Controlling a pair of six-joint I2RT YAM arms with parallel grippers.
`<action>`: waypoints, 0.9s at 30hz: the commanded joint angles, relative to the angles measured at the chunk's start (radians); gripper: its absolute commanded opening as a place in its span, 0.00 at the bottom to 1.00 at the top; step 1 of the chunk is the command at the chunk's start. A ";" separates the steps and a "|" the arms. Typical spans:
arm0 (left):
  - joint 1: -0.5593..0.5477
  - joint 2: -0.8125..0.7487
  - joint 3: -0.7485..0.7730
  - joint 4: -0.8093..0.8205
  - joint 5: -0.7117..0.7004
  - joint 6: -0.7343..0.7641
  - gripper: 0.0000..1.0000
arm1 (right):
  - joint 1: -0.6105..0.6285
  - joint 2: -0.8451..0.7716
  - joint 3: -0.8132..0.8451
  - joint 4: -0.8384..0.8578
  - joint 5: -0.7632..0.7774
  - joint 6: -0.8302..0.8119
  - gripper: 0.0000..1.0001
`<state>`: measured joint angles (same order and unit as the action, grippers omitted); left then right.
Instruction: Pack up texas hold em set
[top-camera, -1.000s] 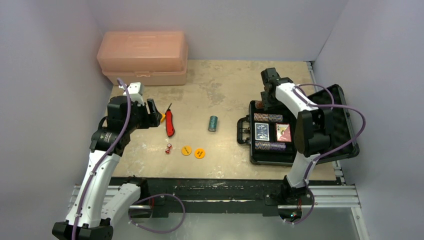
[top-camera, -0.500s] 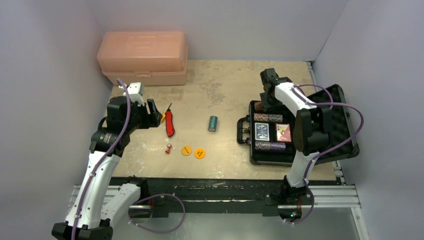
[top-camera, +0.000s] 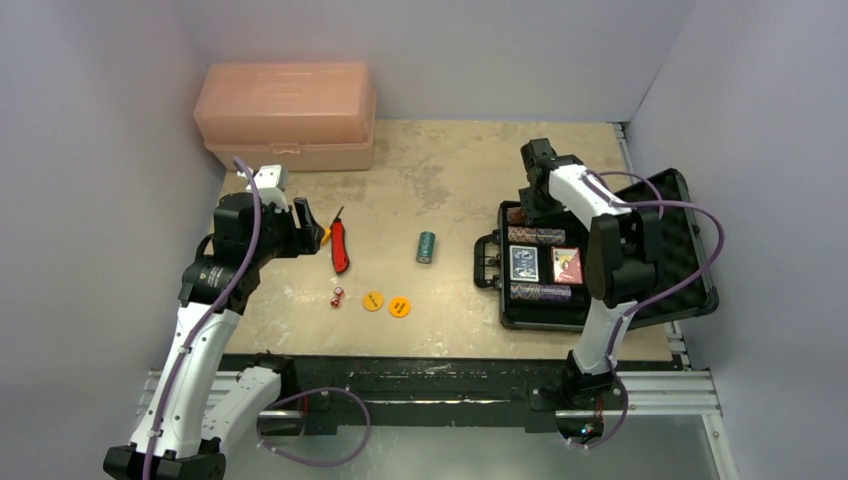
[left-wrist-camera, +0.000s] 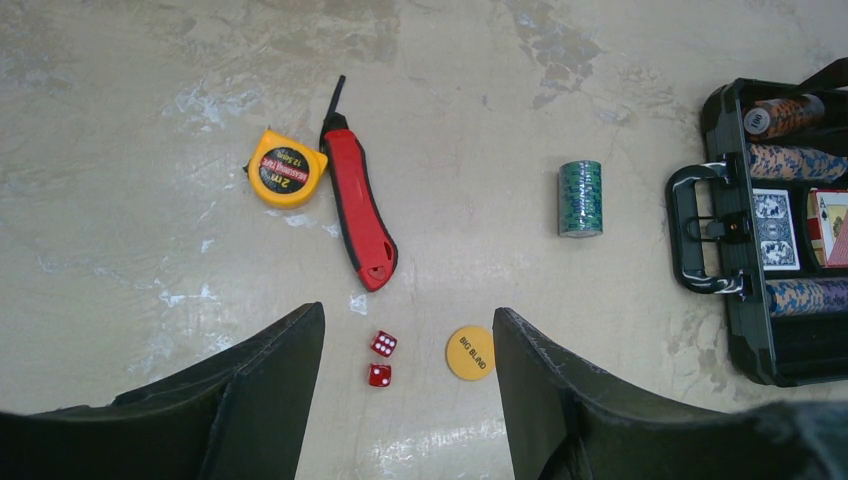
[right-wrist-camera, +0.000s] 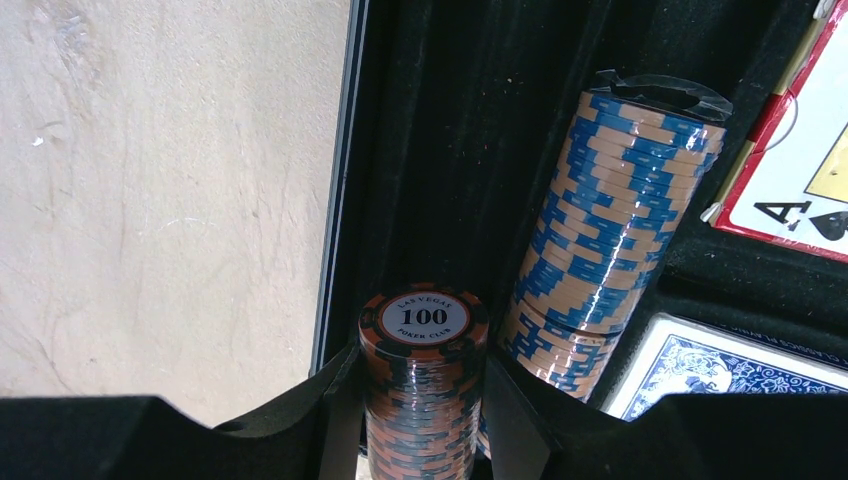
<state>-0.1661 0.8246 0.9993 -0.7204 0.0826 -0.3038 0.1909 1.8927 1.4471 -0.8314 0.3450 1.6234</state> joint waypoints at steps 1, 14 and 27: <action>-0.006 -0.013 -0.005 0.027 0.012 0.006 0.62 | -0.001 -0.015 0.044 -0.004 -0.015 0.024 0.34; -0.006 -0.019 -0.007 0.027 0.009 0.005 0.62 | -0.010 -0.013 0.033 0.017 -0.079 0.008 0.60; -0.006 -0.021 -0.006 0.026 0.006 0.005 0.62 | -0.018 -0.069 0.011 0.069 -0.100 -0.047 0.63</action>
<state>-0.1661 0.8158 0.9993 -0.7204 0.0830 -0.3038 0.1799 1.8893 1.4475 -0.7750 0.2321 1.5982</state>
